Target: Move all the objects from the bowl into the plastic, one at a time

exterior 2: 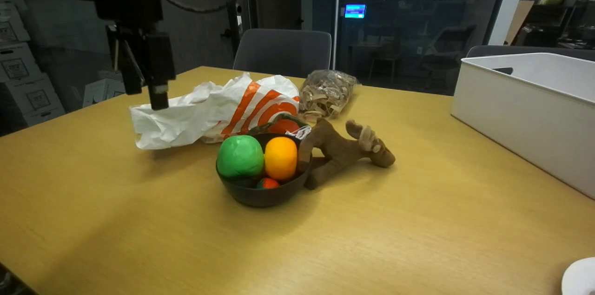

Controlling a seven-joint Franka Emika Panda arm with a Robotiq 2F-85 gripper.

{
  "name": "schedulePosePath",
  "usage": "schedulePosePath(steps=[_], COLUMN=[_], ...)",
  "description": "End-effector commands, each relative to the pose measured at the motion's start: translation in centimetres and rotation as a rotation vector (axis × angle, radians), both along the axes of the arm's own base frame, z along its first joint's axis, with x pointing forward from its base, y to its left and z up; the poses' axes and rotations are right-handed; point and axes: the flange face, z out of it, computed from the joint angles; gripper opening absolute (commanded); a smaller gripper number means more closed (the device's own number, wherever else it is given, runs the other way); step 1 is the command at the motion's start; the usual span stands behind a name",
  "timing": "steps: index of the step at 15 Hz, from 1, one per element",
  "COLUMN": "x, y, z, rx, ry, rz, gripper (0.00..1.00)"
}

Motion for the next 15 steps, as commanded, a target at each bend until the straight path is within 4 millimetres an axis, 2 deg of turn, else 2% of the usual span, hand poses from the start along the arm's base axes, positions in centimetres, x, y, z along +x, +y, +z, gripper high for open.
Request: schedulePosePath(steps=[1,4,8,11,15], x=[1.9,3.1,3.9,3.6,4.4], y=[-3.0,-4.0,-4.6,-4.6,-4.3], z=[-2.7,-4.8,-6.7,-6.5,-7.1], rx=[0.0,-0.011,-0.135,-0.228,-0.279], ry=[0.03,0.018,0.011,0.006,-0.01], rz=[-0.1,-0.144,-0.222,-0.275,-0.314], gripper=[1.0,1.0,1.0,1.0,1.0])
